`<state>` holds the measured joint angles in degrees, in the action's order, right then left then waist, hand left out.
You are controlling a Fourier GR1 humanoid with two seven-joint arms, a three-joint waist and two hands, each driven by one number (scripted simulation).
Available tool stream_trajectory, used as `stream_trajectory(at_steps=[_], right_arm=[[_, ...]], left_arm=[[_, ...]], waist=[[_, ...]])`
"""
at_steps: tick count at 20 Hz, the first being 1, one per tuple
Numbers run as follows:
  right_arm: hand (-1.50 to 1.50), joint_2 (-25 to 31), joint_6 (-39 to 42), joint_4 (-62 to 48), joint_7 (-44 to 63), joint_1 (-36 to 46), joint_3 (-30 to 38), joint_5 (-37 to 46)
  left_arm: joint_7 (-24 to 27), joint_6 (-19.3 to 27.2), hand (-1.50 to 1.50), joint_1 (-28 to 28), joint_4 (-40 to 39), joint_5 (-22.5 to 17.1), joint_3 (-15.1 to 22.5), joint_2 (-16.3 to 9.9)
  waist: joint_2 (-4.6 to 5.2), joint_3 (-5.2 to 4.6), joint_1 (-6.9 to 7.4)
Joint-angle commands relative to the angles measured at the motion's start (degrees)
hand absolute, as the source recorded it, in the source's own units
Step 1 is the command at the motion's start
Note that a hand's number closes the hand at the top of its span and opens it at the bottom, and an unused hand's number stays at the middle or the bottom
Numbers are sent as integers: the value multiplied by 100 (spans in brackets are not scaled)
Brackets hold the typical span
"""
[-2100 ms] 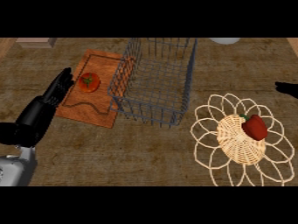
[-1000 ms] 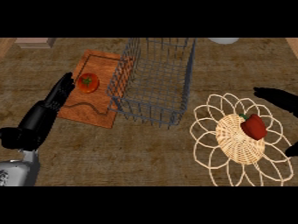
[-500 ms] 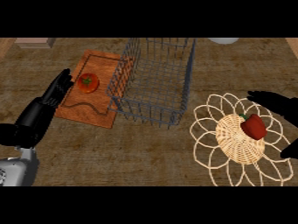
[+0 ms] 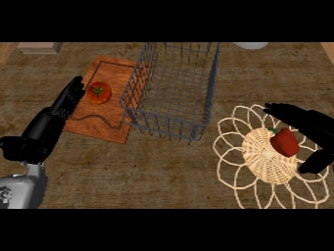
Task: Pick the bell pepper from the placemat and place it in the basket
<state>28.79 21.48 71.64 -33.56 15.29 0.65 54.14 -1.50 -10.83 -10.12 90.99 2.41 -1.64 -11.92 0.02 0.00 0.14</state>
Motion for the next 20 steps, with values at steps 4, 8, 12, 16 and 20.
stream_trajectory(at_steps=[4, 8, 12, 16, 20], right_arm=[[-150, -149, -68, -270, 110, 135, 1, 375], [-150, -304, -433, -962, 66, 334, -84, 641], [-150, -327, -544, -1442, -188, 445, -65, 753], [150, -147, 74, -683, -256, 54, -305, 795], [150, -344, -341, -654, -220, -75, -426, 1069]], left_arm=[[-113, -195, 0, -146, -70, -95, -310, -78], [494, 96, 0, 299, -161, 386, 89, 313], [100, -99, 0, 388, 185, 183, -12, 250], [-256, -111, 0, 133, 363, 130, -136, 156], [293, -186, 0, 251, -4, 239, -116, 196]], waist=[[-3, 0, -11], [2, 0, 3], [0, 1, 17], [-13, -1, -19], [-7, -1, -17]])
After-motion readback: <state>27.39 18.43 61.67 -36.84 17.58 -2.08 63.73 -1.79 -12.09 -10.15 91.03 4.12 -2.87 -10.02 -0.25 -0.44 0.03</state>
